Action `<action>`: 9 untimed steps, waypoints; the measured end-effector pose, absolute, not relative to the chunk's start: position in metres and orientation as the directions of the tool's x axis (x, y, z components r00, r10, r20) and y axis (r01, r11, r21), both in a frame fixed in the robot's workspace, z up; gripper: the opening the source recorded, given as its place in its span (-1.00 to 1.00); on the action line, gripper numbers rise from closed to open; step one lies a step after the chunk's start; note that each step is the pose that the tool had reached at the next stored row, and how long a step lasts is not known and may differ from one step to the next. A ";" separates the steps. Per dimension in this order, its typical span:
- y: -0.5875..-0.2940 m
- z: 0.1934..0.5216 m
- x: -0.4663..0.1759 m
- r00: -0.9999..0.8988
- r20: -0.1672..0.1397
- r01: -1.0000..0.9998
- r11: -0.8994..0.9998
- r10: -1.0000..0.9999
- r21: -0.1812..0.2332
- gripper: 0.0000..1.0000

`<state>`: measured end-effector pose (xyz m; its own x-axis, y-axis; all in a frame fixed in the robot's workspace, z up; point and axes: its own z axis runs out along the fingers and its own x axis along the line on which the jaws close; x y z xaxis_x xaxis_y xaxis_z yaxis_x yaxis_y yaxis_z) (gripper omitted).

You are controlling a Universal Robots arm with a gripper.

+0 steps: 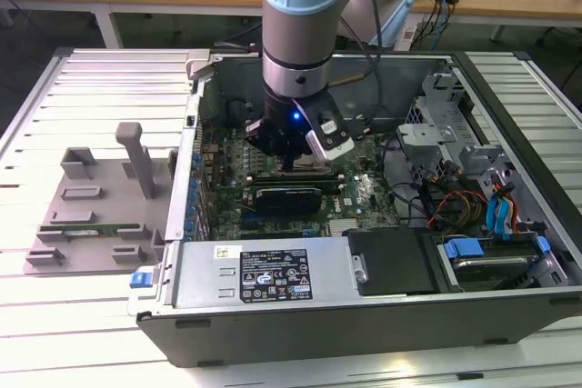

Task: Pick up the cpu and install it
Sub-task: 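Install the second cpu locking lever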

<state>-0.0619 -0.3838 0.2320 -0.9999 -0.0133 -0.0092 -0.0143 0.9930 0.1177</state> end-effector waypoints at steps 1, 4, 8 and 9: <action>-0.384 0.230 -0.065 -1.000 -0.009 -0.014 0.993 -0.013 0.118 -0.79; -0.384 0.225 -0.070 -1.000 -0.009 -0.014 0.993 -0.013 0.118 -0.79; -0.383 0.215 -0.079 -1.000 -0.009 -0.014 0.993 -0.013 0.118 -0.79; -0.383 0.214 -0.080 -1.000 -0.009 -0.014 0.993 -0.013 0.118 -0.79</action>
